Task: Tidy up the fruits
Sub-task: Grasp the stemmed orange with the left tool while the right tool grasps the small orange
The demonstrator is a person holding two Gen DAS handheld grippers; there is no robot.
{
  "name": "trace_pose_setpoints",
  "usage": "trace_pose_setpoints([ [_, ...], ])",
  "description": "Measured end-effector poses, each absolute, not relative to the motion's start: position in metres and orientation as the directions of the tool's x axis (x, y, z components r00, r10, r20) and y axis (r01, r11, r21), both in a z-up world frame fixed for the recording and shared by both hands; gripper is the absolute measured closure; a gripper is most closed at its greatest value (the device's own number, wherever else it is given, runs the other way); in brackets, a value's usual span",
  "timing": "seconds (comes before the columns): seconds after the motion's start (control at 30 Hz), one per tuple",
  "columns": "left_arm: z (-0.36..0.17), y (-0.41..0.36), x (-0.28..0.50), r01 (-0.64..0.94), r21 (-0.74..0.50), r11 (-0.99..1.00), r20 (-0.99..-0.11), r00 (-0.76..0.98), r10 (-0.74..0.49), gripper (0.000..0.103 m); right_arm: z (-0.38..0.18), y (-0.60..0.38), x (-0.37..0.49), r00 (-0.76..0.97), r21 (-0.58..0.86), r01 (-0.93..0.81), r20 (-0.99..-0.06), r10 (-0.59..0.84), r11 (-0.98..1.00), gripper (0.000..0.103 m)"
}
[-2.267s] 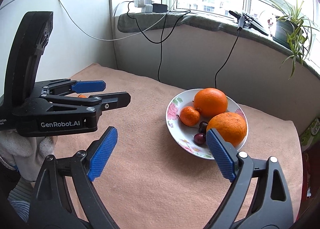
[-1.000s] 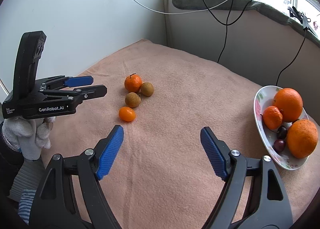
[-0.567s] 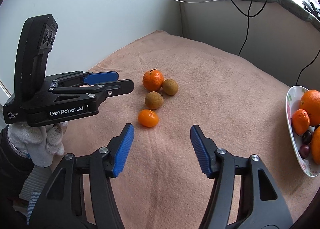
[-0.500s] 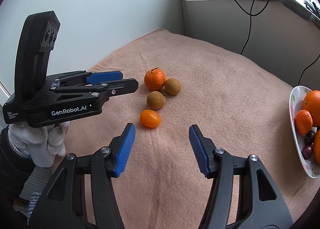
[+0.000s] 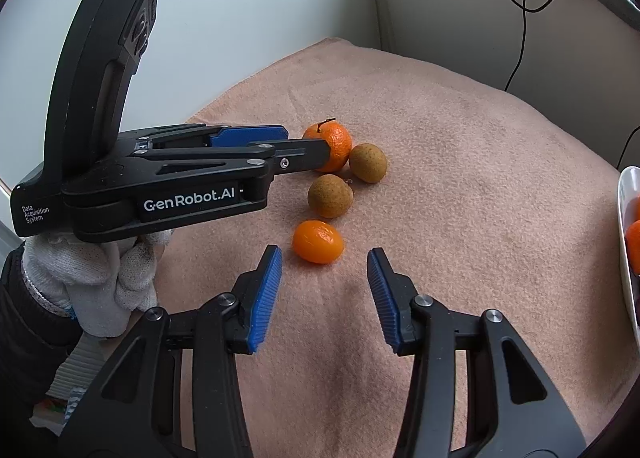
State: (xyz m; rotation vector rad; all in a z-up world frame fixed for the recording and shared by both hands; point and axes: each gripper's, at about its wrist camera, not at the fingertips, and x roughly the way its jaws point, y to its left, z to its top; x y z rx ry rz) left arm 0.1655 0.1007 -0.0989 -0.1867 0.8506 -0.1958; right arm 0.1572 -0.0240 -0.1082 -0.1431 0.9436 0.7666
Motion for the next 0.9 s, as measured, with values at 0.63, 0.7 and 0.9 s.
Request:
trace_pose_setpoints([
  [0.63,-0.106,0.096,0.182,0.118,-0.257,0.959,-0.739,0.615,-0.273,0.066,-0.123,-0.003,0.171,0.311,0.239,-0.647,-0.785,0.536,0.724,0.07],
  [0.7,-0.106,0.095,0.182,0.117,-0.254,0.96,-0.738,0.618,-0.27,0.066,-0.123,-0.003,0.172,0.308,0.243,-0.646,-0.784,0.539,0.724,0.071],
  [0.9,-0.106,0.095,0.182,0.115,-0.262,0.958,-0.732,0.623,-0.275,0.067,-0.123,-0.002,0.174,0.306,0.252,-0.644,-0.781,0.545,0.722,0.072],
])
